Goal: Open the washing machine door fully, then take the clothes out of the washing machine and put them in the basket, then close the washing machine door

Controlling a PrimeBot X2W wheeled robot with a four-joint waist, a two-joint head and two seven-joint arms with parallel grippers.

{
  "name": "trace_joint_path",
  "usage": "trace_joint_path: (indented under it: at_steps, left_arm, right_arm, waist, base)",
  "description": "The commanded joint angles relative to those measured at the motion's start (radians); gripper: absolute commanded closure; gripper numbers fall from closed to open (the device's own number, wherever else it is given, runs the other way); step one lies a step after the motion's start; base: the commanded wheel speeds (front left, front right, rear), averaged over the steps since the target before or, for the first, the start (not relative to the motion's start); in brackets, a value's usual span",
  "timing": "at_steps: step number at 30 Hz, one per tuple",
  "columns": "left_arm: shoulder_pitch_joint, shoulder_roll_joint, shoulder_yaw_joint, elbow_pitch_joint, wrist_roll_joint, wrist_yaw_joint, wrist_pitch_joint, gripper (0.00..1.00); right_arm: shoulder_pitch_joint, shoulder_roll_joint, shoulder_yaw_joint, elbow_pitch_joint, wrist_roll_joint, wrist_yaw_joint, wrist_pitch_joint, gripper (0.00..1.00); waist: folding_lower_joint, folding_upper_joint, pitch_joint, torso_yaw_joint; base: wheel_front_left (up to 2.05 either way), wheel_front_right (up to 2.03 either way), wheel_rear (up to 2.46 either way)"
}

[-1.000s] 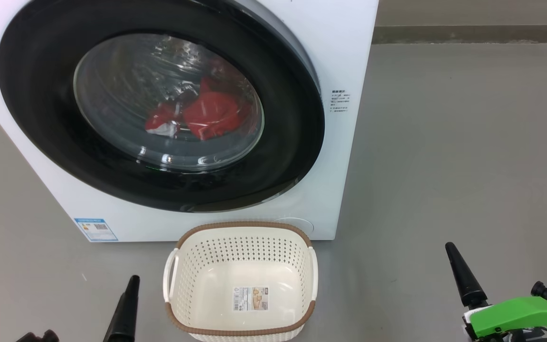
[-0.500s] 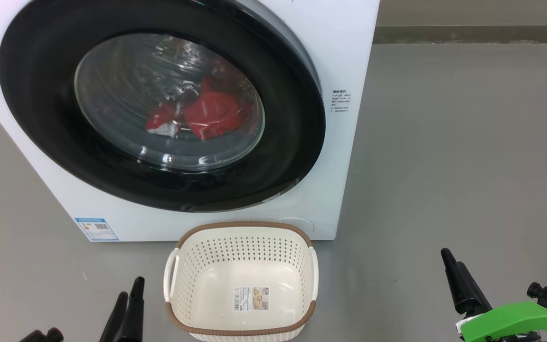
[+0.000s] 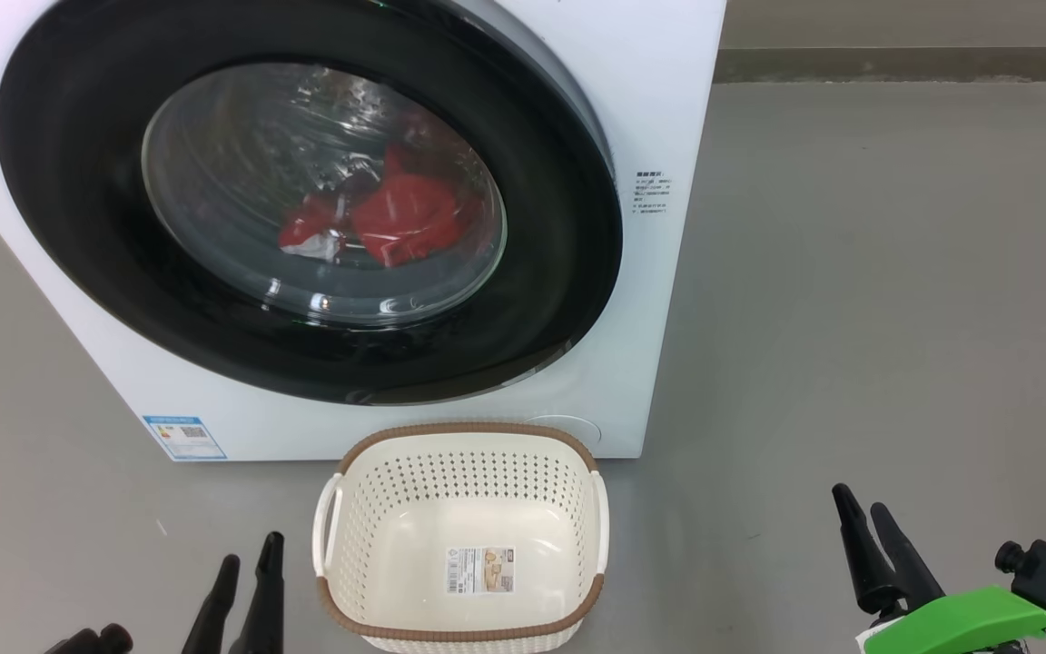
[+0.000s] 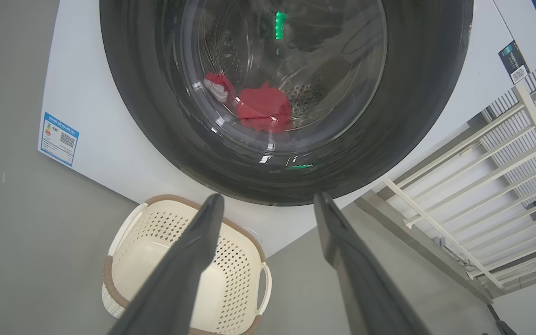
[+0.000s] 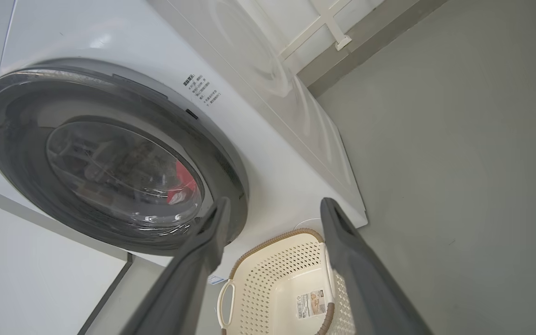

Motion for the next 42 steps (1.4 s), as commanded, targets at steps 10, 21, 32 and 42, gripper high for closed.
trace_joint_path:
  at_steps: [10,21,32,42]
  left_arm:
    - [0.006,0.02,0.007,-0.055,0.157,0.004,-0.042,0.0]
    - [0.019,0.023,0.005,-0.072,0.276,0.003,-0.072,0.0]
    - [0.028,0.024,0.005,-0.083,0.403,-0.001,-0.105,0.0]
    - [0.039,0.024,0.005,-0.082,0.517,-0.005,-0.134,0.0]
  right_arm:
    - [0.001,-0.018,0.018,-0.048,-0.132,0.0,-0.044,0.0]
    - [0.022,-0.019,0.013,-0.057,-0.233,0.001,-0.073,0.0]
    - [0.043,-0.016,0.01,-0.064,-0.349,0.001,-0.106,0.0]
    - [0.06,-0.01,0.005,-0.076,-0.444,0.001,-0.135,0.0]
  waist:
    - [-0.0001,0.0,0.0,0.001]
    - [-0.0001,0.0,-0.002,0.001]
    - [-0.0001,0.0,0.002,-0.003]
    - [-0.0001,0.0,0.004,-0.007]
  base:
    - [0.0,0.0,0.0]
    - [0.0,0.0,0.0]
    - [0.0,0.0,0.0]
    - [0.0,0.0,0.0]
